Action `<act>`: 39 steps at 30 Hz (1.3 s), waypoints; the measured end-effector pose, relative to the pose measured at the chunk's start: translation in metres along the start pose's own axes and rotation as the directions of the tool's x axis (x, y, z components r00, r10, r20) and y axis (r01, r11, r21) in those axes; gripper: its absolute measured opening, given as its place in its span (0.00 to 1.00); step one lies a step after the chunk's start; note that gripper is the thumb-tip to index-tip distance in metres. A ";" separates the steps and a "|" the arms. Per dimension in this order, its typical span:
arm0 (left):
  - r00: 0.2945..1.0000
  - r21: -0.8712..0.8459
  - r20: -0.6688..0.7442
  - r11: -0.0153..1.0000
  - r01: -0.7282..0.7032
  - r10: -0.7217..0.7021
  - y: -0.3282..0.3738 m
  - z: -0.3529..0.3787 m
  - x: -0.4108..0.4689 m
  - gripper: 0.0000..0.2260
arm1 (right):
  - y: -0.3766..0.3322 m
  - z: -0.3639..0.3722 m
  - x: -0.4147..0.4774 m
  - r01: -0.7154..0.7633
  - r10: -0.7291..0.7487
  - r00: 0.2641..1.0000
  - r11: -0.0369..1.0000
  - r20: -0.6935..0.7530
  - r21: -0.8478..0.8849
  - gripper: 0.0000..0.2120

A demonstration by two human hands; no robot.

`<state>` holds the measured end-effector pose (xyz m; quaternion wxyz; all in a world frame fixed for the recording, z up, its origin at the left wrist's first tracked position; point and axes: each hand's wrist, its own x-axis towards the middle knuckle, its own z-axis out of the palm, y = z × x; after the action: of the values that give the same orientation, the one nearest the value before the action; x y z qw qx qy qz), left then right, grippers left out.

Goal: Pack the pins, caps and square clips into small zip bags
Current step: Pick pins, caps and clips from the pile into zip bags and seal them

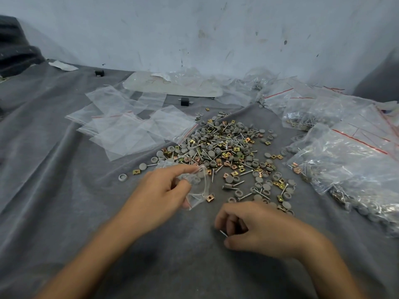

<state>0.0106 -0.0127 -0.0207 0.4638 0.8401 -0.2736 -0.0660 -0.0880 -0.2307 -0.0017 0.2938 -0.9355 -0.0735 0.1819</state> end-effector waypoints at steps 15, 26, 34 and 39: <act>1.000 0.016 0.028 1.000 -0.008 0.008 0.001 0.003 0.000 0.21 | -0.004 0.011 0.016 0.191 -0.007 0.858 0.933 -0.514 0.306 0.12; 0.999 0.034 0.041 0.999 -0.024 0.022 0.004 0.009 -0.003 0.19 | -0.025 0.033 0.037 0.311 0.228 0.741 0.716 -0.631 0.625 0.11; 1.000 0.035 -0.010 0.999 -0.008 0.008 0.002 0.010 -0.001 0.19 | -0.019 0.038 0.039 0.293 0.171 0.749 0.780 -0.640 0.552 0.06; 0.999 -0.006 -0.049 1.000 -0.019 0.019 0.001 0.008 0.001 0.21 | -0.022 0.033 0.036 0.375 0.029 0.770 0.788 -0.637 0.489 0.08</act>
<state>0.0082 -0.0196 -0.0247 0.4736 0.8373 -0.2701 -0.0420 -0.0678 -0.1865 -0.0243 0.5932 -0.7914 -0.0044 -0.1480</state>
